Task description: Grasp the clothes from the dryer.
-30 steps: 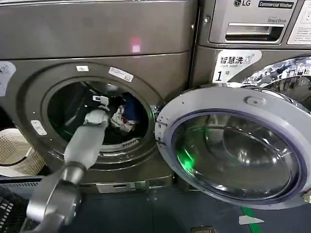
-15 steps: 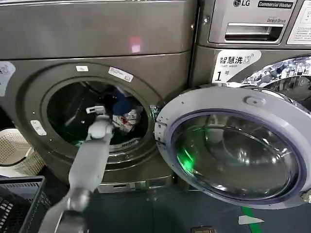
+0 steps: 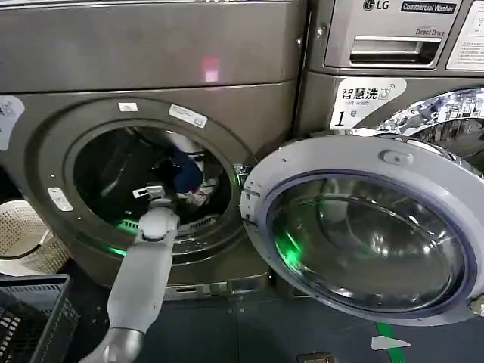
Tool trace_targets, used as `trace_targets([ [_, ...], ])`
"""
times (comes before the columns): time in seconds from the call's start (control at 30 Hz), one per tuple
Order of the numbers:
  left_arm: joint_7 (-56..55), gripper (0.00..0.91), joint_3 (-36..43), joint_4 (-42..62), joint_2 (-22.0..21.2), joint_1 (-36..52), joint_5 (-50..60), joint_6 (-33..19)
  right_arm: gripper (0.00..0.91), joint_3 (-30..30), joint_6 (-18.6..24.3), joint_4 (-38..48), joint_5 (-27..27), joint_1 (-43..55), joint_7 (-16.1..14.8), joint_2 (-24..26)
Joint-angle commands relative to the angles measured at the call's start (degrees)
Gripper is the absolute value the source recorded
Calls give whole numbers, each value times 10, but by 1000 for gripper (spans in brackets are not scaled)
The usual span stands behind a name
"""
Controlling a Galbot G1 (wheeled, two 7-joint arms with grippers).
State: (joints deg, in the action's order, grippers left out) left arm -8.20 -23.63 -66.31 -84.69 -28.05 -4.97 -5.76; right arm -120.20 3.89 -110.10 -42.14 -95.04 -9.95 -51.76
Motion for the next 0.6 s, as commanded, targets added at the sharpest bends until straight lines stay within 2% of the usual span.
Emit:
trace_targets([
  [0.03, -5, 0, -2, -15, -2, -9, 9, 2, 907, 4, 1, -2, -3, 3, -1, -1],
  [0.6, 1, 0, 1, -10, -12, 1, 11, 3, 907, 4, -7, -9, -2, 5, -10, -3],
])
